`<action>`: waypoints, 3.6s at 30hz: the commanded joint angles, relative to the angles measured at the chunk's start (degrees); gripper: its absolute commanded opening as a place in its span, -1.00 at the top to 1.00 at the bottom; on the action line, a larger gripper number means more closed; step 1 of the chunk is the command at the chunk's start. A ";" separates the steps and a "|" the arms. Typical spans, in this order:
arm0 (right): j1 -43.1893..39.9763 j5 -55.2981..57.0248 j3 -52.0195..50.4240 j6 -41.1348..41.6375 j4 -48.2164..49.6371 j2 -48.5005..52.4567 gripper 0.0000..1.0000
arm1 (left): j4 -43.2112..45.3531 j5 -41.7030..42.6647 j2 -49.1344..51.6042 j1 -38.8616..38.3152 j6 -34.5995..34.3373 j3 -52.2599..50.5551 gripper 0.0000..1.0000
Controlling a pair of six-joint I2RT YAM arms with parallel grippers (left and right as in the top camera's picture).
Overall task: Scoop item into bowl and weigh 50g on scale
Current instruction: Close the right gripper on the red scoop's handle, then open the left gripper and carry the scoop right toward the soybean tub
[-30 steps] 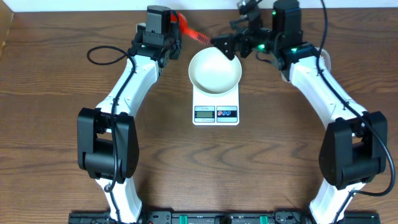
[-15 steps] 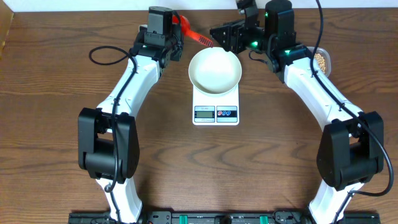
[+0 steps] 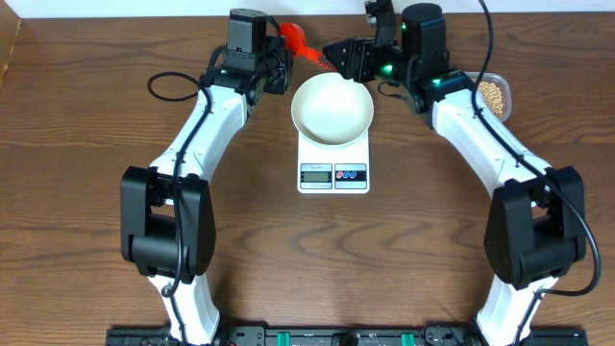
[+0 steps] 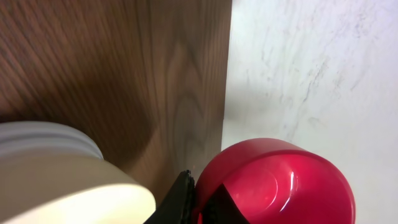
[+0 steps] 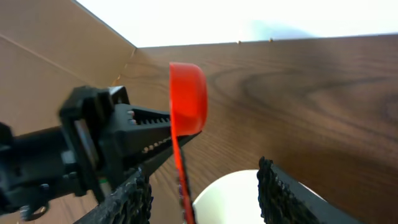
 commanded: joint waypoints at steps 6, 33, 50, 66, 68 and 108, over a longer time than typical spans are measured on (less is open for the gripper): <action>1.88 0.61 1.20 0.87 0.13 0.37 -0.03 | -1.77 2.23 -1.68 -0.13 -4.44 0.00 0.86; 3.80 4.13 1.20 3.43 -0.04 0.37 0.56 | -1.81 5.01 -1.68 -0.24 -4.63 0.00 0.85; 4.55 4.15 1.20 3.43 -0.04 0.37 0.79 | -1.86 5.01 -1.70 -0.72 -4.59 0.00 0.86; 4.02 4.81 1.18 3.43 -0.02 0.37 0.97 | -2.27 4.94 -1.68 -0.83 -4.59 0.00 -0.83; 3.50 4.83 1.18 3.43 -0.02 0.37 0.98 | -2.75 3.52 -1.68 -0.76 -4.57 0.00 -0.86; -15.65 9.68 1.25 -12.79 -27.85 -12.72 0.97 | 2.16 19.37 -4.81 16.72 82.27 0.00 -0.85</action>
